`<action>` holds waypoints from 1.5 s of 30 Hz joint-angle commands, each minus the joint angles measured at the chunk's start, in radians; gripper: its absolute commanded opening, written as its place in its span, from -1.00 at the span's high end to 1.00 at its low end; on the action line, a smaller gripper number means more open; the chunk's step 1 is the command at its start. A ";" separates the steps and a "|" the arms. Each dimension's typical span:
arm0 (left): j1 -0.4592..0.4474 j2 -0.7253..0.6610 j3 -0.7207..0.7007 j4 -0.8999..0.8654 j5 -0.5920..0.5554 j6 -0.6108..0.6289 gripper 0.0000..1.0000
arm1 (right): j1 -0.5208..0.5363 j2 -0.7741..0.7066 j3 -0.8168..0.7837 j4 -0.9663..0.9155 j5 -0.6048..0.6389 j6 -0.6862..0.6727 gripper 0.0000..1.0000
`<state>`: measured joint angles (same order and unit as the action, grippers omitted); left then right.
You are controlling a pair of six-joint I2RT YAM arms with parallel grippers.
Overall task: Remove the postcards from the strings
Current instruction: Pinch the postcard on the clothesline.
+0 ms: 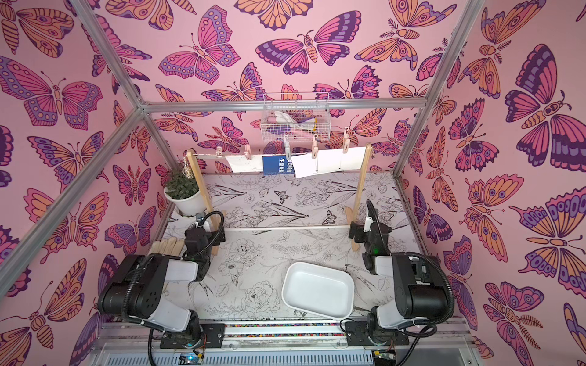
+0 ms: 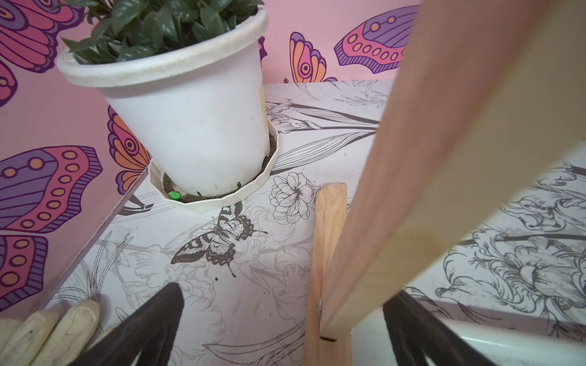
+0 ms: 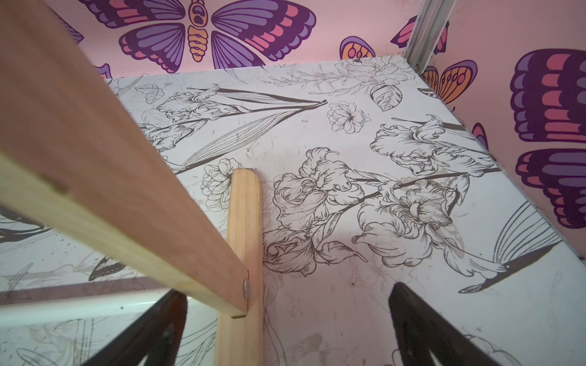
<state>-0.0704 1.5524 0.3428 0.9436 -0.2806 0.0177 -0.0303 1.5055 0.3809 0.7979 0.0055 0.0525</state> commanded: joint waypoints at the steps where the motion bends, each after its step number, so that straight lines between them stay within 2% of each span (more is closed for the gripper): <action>1: -0.001 -0.010 -0.002 0.019 0.001 0.002 -0.95 | 0.006 0.002 0.017 0.039 0.002 0.015 -0.99; 3: -0.013 -0.033 -0.004 0.012 -0.008 0.009 -0.90 | 0.004 -0.055 0.031 -0.019 0.013 0.023 -0.99; 7: -0.020 -0.094 -0.004 -0.010 -0.029 0.031 -0.88 | 0.006 -0.252 0.149 -0.366 -0.012 0.007 -0.99; 8: -0.038 -0.123 0.004 -0.051 -0.048 0.052 -0.93 | 0.005 -0.286 0.168 -0.403 -0.027 0.011 -0.99; 9: -0.047 -0.173 0.022 -0.130 -0.014 0.070 -0.94 | 0.005 -0.327 0.185 -0.431 -0.035 0.035 -0.99; 12: -0.079 -0.344 0.039 -0.278 0.067 0.139 -0.97 | 0.004 -0.403 0.205 -0.462 -0.014 0.187 -0.99; 14: -0.086 -0.454 0.054 -0.398 0.071 0.111 -1.00 | 0.005 -0.426 0.206 -0.517 0.059 0.421 -0.99; 15: -0.088 -0.511 0.061 -0.460 0.081 0.092 -1.00 | -0.001 -0.434 0.201 -0.562 0.081 0.588 -0.99; 16: -0.090 -0.573 0.070 -0.524 0.102 0.079 -1.00 | -0.017 -0.438 0.182 -0.552 0.006 0.679 -0.99; 18: -0.103 -0.692 0.104 -0.681 0.160 0.077 -1.00 | -0.032 -0.436 0.125 -0.377 -0.190 0.676 -0.99; 20: -0.134 -0.817 0.132 -0.797 0.198 0.080 -1.00 | -0.034 -0.447 0.102 -0.278 -0.294 0.705 -0.99; 23: -0.178 -0.983 0.156 -0.898 0.309 0.075 -1.00 | -0.037 -0.504 0.155 -0.299 -0.428 0.684 -0.99; 26: -0.206 -1.052 0.210 -0.976 0.459 0.037 -1.00 | -0.037 -0.565 0.226 -0.366 -0.501 0.663 -0.99; 30: -0.280 -0.989 0.304 -0.971 0.606 -0.008 -0.96 | -0.037 -0.618 0.339 -0.442 -0.540 0.661 -0.99; 34: -0.410 -0.836 0.378 -0.842 0.637 0.020 -0.90 | -0.031 -0.599 0.537 -0.589 -0.577 0.637 -0.99; 39: -0.560 -0.568 0.470 -0.597 0.722 0.085 -0.91 | -0.020 -0.484 0.810 -0.672 -0.676 0.629 -0.97; 42: -0.597 -0.413 0.547 -0.490 0.794 0.094 -0.88 | -0.019 -0.400 0.999 -0.715 -0.736 0.609 -0.94; 45: -0.612 -0.292 0.638 -0.404 0.871 0.078 -0.84 | -0.017 -0.291 1.248 -0.892 -0.793 0.494 -0.85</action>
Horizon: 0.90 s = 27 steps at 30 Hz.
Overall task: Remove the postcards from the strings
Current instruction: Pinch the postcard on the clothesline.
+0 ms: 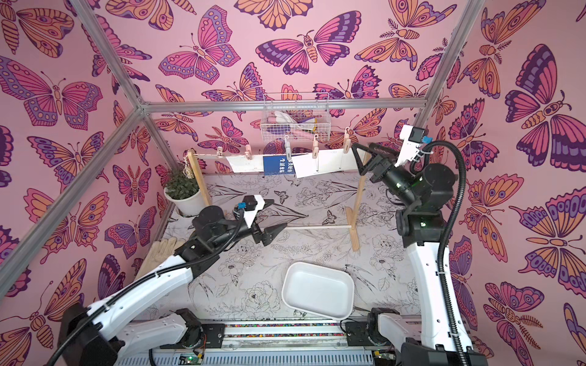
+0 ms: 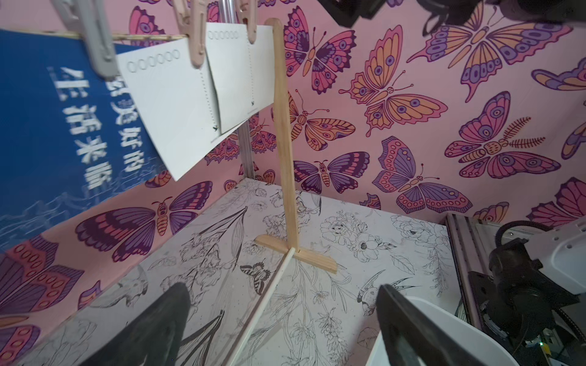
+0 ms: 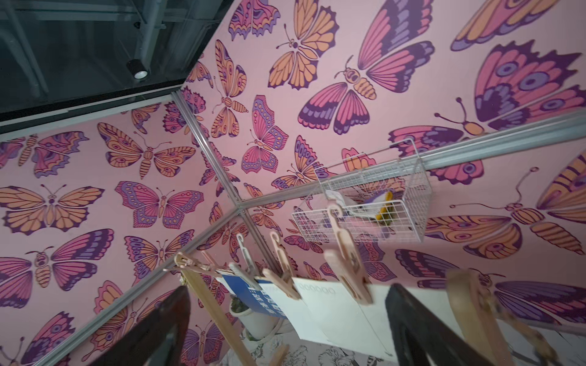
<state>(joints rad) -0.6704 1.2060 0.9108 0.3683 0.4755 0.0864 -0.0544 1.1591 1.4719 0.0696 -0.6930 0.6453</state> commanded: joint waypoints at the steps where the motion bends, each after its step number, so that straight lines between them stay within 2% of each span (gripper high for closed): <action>1: -0.017 0.115 0.092 0.194 0.131 0.012 -0.83 | 0.007 0.085 0.215 -0.209 -0.105 -0.144 -0.83; 4: -0.034 0.211 0.164 0.239 0.139 0.039 -0.83 | 0.007 0.143 0.283 -0.220 -0.168 -0.353 -0.84; 6: -0.034 0.274 0.201 0.282 0.152 0.032 -0.83 | 0.004 0.165 0.309 -0.241 -0.194 -0.495 -0.93; 8: -0.035 0.325 0.241 0.300 0.162 0.029 -0.83 | -0.002 0.193 0.348 -0.284 -0.235 -0.579 -0.98; 11: -0.037 0.396 0.299 0.332 0.175 0.014 -0.80 | -0.017 0.253 0.400 -0.280 -0.347 -0.564 -0.95; 14: -0.037 0.454 0.358 0.343 0.181 -0.003 -0.78 | -0.018 0.270 0.362 -0.193 -0.392 -0.504 -0.87; 16: -0.038 0.487 0.393 0.371 0.186 -0.011 -0.76 | -0.018 0.249 0.305 -0.156 -0.376 -0.515 -0.86; 22: -0.037 0.549 0.461 0.364 0.147 0.001 -0.75 | -0.036 0.216 0.230 -0.239 -0.315 -0.675 -0.89; 27: -0.037 0.590 0.496 0.370 0.107 -0.001 -0.75 | -0.061 0.217 0.188 -0.194 -0.313 -0.689 -0.95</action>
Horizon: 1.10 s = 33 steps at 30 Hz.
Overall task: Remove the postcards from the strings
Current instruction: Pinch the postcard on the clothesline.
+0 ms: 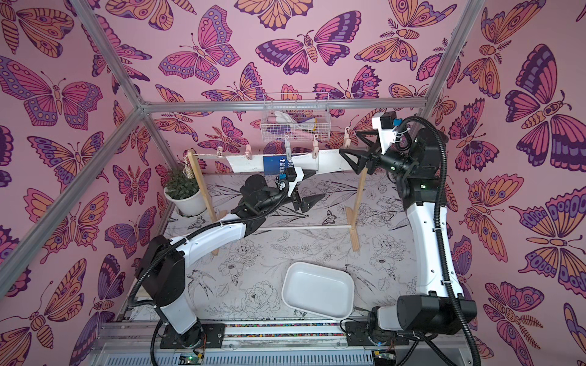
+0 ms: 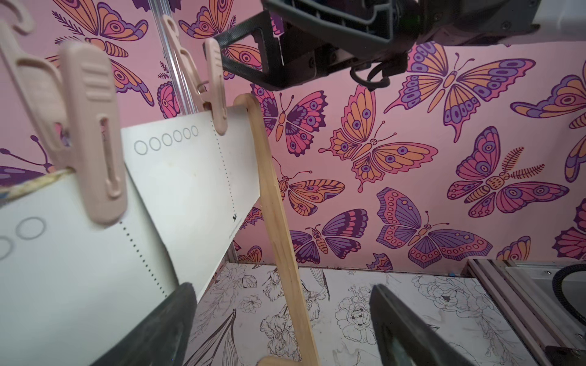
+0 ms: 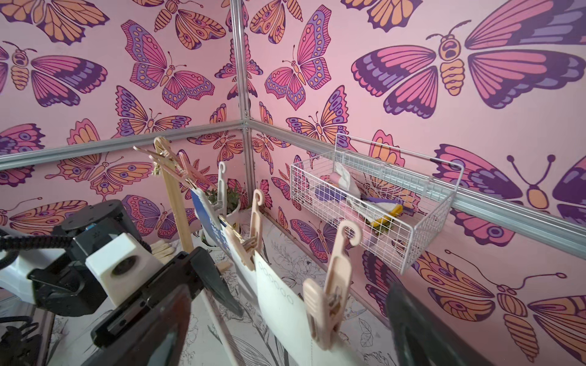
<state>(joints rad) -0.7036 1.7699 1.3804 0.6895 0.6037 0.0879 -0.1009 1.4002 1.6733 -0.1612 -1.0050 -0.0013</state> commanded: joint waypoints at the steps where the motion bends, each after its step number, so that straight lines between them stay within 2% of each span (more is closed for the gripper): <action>1: -0.004 0.036 0.036 0.049 -0.026 -0.005 -0.74 | -0.017 -0.023 -0.016 0.052 -0.006 -0.041 -0.95; 8: -0.004 0.068 0.065 0.048 -0.067 -0.017 -0.73 | -0.020 0.055 0.053 0.070 -0.110 -0.043 -0.97; 16: -0.004 0.068 0.076 0.045 -0.073 -0.008 -0.73 | -0.020 0.133 0.159 0.108 -0.157 -0.031 -0.90; 27: -0.004 0.085 0.120 0.034 -0.063 0.002 -0.46 | -0.020 0.165 0.199 0.187 -0.178 -0.038 -0.77; 33: -0.004 0.106 0.150 0.034 -0.054 -0.008 -0.41 | -0.020 0.223 0.218 0.225 -0.204 -0.069 -0.74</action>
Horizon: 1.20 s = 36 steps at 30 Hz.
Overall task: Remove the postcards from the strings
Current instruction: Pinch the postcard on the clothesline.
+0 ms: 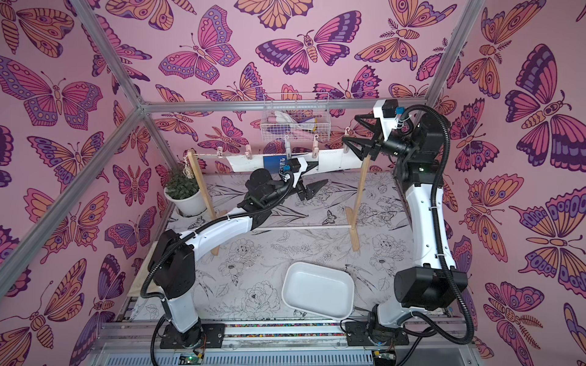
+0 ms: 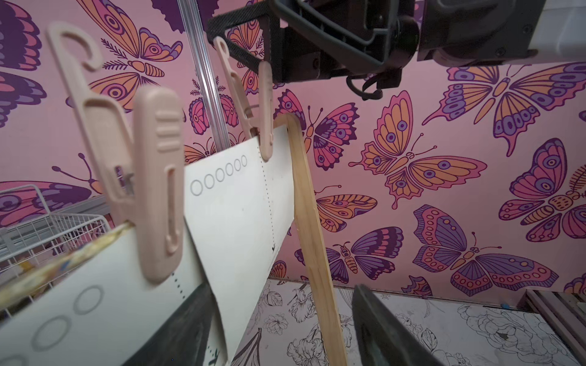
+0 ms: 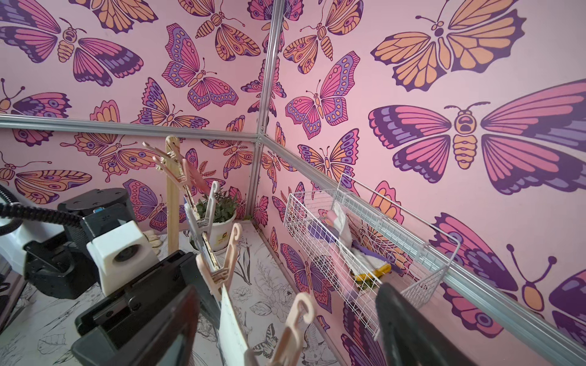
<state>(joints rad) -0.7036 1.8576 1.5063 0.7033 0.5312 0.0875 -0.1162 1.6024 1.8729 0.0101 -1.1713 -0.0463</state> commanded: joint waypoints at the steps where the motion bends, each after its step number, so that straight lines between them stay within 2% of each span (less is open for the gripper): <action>1: -0.004 0.020 0.029 0.021 0.020 -0.008 -0.40 | -0.005 0.026 0.017 0.070 -0.047 -0.028 -0.72; 10: -0.005 0.022 0.037 0.020 0.023 -0.002 -0.27 | 0.001 0.052 0.017 0.105 -0.062 -0.011 -0.70; 18: -0.006 0.043 0.063 0.020 0.041 -0.017 -0.02 | 0.006 0.057 0.015 0.047 -0.086 -0.030 -0.65; 26: -0.005 0.054 0.063 0.025 0.039 -0.020 0.00 | 0.006 0.041 0.032 -0.110 -0.093 -0.097 -0.65; 36: -0.005 0.055 0.061 0.050 0.039 -0.031 0.05 | 0.006 0.046 0.044 -0.178 -0.083 -0.137 -0.64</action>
<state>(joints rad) -0.7036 1.9003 1.5562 0.7082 0.5507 0.0681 -0.1158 1.6470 1.8904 -0.0921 -1.2358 -0.1562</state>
